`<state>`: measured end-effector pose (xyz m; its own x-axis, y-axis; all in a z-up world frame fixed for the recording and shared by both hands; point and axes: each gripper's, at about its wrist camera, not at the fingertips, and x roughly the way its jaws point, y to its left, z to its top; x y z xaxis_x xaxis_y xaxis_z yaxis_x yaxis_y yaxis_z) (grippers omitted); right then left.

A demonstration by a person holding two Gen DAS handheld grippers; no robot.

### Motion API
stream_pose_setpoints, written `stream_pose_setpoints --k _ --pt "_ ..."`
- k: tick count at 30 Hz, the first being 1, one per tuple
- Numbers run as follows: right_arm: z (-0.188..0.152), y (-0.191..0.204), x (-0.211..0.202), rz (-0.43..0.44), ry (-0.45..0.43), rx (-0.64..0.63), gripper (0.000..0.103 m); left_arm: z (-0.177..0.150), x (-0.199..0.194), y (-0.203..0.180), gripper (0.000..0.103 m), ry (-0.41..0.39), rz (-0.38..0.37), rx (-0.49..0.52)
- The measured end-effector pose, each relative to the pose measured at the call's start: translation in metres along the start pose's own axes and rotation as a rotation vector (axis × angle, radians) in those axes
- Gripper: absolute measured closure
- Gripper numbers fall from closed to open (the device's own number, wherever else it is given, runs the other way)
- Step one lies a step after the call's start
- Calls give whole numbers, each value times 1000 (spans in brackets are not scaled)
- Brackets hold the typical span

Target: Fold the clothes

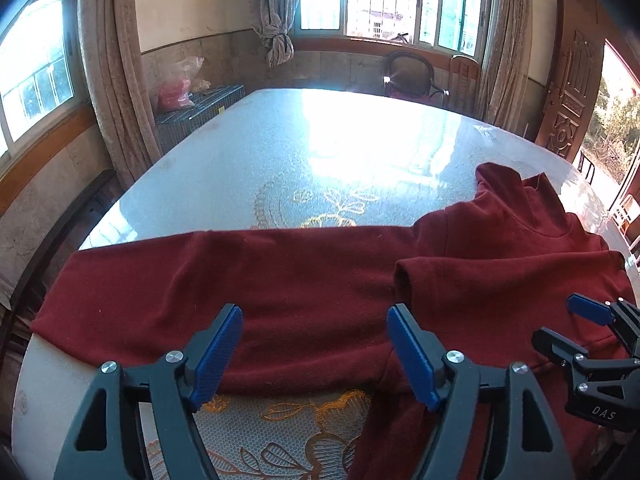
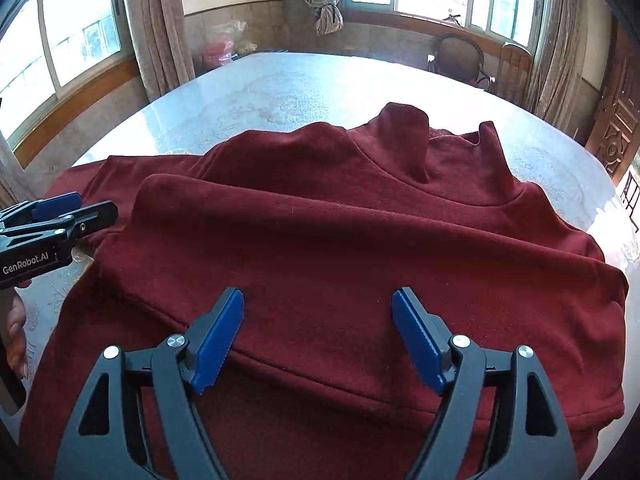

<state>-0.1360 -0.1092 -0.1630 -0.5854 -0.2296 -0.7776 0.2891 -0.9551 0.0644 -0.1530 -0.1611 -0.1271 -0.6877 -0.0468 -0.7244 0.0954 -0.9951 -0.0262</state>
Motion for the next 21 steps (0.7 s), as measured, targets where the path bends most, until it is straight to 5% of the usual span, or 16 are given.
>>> stream_pose_setpoints --k 4,5,10,17,21 --pt "4 -32 -40 -10 -109 122 25 16 -1 -32 26 -27 -102 38" --pt "7 -46 -46 -41 -121 152 32 17 1 -45 26 -29 -109 77" --pt "14 -137 -50 -169 -85 321 40 13 45 -86 26 54 -18 212" --pt "-5 -226 -20 -314 55 341 41 8 66 -57 19 107 -50 81" --pt "-16 -261 -52 -237 -49 499 42 7 68 -57 15 109 -35 83"
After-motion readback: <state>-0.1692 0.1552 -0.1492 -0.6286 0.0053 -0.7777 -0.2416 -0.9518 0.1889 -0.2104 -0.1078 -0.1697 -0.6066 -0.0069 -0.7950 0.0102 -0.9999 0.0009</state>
